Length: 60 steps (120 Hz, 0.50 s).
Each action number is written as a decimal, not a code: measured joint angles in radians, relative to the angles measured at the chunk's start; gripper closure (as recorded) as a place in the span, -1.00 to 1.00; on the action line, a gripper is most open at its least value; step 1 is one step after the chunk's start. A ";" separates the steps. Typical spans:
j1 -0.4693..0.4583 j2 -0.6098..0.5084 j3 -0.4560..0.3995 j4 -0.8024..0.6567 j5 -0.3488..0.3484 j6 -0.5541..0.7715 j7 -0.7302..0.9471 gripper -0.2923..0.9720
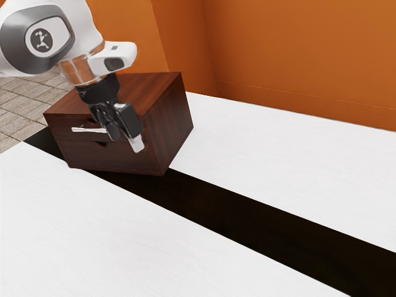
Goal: Pull the drawer handle with one arm to open the drawer
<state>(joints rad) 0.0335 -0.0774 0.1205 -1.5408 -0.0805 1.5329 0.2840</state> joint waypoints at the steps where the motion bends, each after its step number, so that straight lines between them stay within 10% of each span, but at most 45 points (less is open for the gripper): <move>1: 0.005 0.000 0.001 0.000 0.001 0.001 0.000 -0.50; 38: 0.015 0.012 -0.008 0.001 0.043 0.008 -0.037 -0.50; 60: 0.021 0.008 -0.024 0.009 -0.024 -0.065 -0.387 -0.50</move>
<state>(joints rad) 0.0540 -0.0690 0.0965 -1.5319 -0.1045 1.4677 -0.1027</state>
